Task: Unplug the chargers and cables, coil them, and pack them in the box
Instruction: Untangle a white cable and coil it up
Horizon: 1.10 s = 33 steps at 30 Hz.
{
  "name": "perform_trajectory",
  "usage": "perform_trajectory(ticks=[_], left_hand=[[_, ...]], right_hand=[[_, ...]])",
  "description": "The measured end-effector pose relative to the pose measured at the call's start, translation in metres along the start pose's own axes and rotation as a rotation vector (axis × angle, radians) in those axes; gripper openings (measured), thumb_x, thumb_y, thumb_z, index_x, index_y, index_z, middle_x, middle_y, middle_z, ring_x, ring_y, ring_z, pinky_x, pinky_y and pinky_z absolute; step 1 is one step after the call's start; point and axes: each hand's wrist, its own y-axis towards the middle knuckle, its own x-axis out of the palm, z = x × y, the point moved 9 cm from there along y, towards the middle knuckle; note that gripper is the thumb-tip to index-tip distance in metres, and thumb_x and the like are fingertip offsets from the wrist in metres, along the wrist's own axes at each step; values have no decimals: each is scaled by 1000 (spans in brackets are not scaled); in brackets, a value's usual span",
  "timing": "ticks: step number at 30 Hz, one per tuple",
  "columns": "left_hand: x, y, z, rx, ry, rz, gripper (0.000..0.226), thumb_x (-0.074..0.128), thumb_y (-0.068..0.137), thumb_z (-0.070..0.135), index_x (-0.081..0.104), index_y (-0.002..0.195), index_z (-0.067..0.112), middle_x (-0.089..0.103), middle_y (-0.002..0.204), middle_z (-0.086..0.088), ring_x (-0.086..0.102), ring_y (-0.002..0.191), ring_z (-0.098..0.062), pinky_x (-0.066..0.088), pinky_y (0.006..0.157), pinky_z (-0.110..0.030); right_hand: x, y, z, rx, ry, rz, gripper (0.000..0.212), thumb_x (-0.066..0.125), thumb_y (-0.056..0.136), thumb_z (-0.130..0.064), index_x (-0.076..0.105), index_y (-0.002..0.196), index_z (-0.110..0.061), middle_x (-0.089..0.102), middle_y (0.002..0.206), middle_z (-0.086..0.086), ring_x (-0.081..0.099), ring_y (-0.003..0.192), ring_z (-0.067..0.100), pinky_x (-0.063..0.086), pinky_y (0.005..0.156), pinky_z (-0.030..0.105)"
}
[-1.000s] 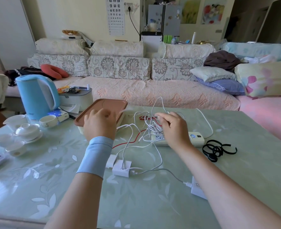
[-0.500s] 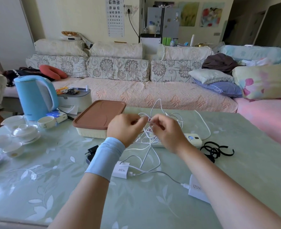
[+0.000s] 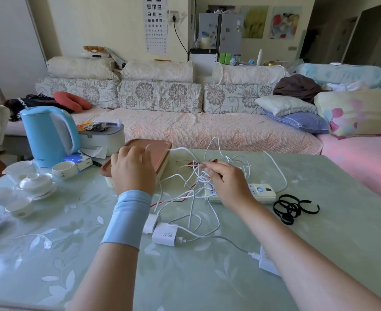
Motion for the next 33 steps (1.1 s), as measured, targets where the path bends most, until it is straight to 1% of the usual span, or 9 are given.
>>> perform_trajectory(ticks=[4,6,9,14,17,21,26,30,33], left_hand=[[3,-12,28,131,235,9,61,48,73,3,52,132,14,52,136,-12,44,125,-37,18,114,-48],[-1,-16,57,282,182,-6,66,43,70,7,53,133,19,51,140,-6,42,132,-30,10,119,-48],[21,-36,89,435,-252,-331,55,39,72,2,65,115,23,67,110,0,60,105,-21,45,96,-37],[55,-57,74,201,-76,-653,22,51,91,42,65,90,27,51,64,7,56,76,-22,32,63,-27],[51,-52,74,232,138,-568,44,55,82,61,58,62,22,46,52,5,46,62,-18,32,57,-27],[26,-38,82,219,-252,-360,55,65,74,49,31,44,18,34,42,1,31,45,-13,27,46,-24],[-15,-15,62,136,-537,-4,53,63,83,28,27,47,14,23,50,3,24,52,-17,23,51,-29],[-31,-7,41,144,-146,236,48,60,88,37,41,47,23,42,57,4,37,63,-23,30,64,-30],[-3,1,6,-53,151,66,34,54,88,43,70,77,16,63,90,-9,48,90,-34,34,85,-38]], right_hand=[[-8,4,-35,-166,-73,35,25,58,93,-24,75,111,-25,62,75,-12,57,68,10,45,62,27],[-8,0,-51,-233,-119,26,25,59,93,-22,74,111,-28,59,74,-15,58,70,10,41,59,24],[-7,-6,-51,-179,-115,6,23,58,95,-26,67,117,-25,70,84,-8,64,76,15,47,63,30],[-11,-7,-21,61,190,-13,39,77,81,-26,43,101,-25,59,70,-9,48,51,5,43,57,30],[4,-7,-8,135,243,-163,22,72,71,-33,59,86,-22,65,69,2,54,61,8,48,61,38],[23,-18,17,156,-50,-368,19,57,72,-36,67,73,-20,68,71,-7,63,74,10,52,79,39],[24,-17,45,254,-67,-333,14,59,88,-35,73,89,-32,73,95,-7,63,97,13,47,92,33],[8,-6,38,243,6,-178,22,54,99,-28,73,93,-21,74,84,-3,67,84,15,48,74,30],[-23,3,19,152,86,83,22,54,100,-23,76,99,-19,75,85,-6,66,79,6,48,73,23]])
